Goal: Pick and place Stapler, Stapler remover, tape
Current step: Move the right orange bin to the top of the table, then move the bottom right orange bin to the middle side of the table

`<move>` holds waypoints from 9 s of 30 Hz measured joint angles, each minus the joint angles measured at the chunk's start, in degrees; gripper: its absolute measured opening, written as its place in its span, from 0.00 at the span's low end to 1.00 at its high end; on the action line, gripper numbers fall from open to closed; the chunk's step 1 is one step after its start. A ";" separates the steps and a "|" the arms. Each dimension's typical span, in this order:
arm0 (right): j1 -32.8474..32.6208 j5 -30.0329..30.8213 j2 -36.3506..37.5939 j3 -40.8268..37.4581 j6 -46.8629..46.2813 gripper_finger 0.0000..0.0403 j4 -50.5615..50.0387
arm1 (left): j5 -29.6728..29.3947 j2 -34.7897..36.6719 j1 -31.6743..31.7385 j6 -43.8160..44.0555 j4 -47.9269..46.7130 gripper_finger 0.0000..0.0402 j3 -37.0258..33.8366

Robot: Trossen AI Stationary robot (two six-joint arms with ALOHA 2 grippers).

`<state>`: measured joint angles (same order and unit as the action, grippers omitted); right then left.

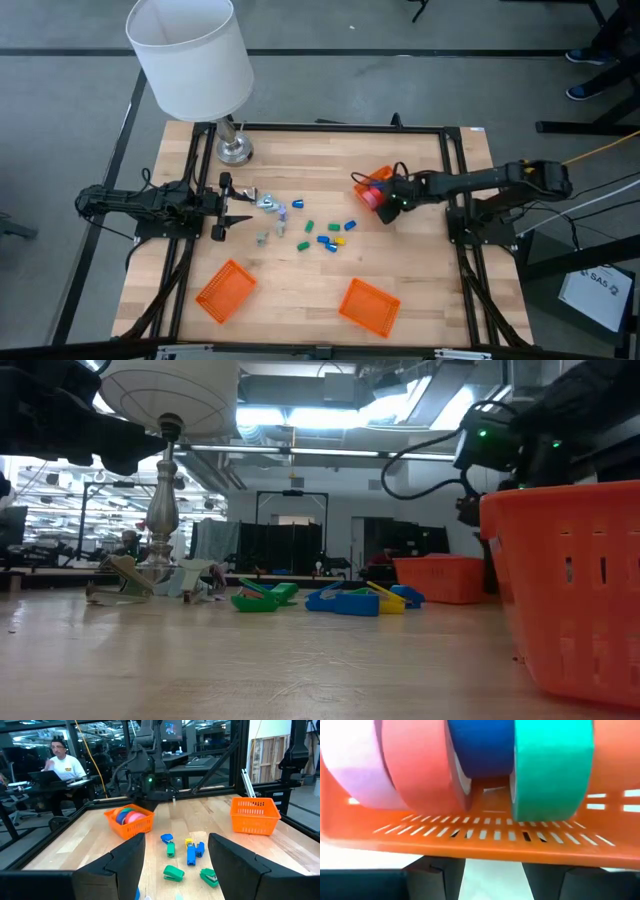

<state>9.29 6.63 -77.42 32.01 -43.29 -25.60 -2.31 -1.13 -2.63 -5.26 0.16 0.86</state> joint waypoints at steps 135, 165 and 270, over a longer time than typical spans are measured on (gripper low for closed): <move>-27.56 1.23 -18.45 37.85 28.81 0.35 -3.92 | 0.00 0.02 0.00 0.00 0.00 0.54 -0.02; -43.94 -8.26 -29.02 37.92 13.32 0.03 -5.22 | 0.00 0.00 0.00 0.00 0.00 0.54 0.00; -0.40 1.37 -15.48 21.47 51.25 0.06 -17.89 | 0.00 0.01 0.00 0.00 0.00 0.54 0.00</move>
<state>8.88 7.99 -92.90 53.48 7.95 -43.49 -2.31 -1.11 -2.63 -5.26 0.16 0.86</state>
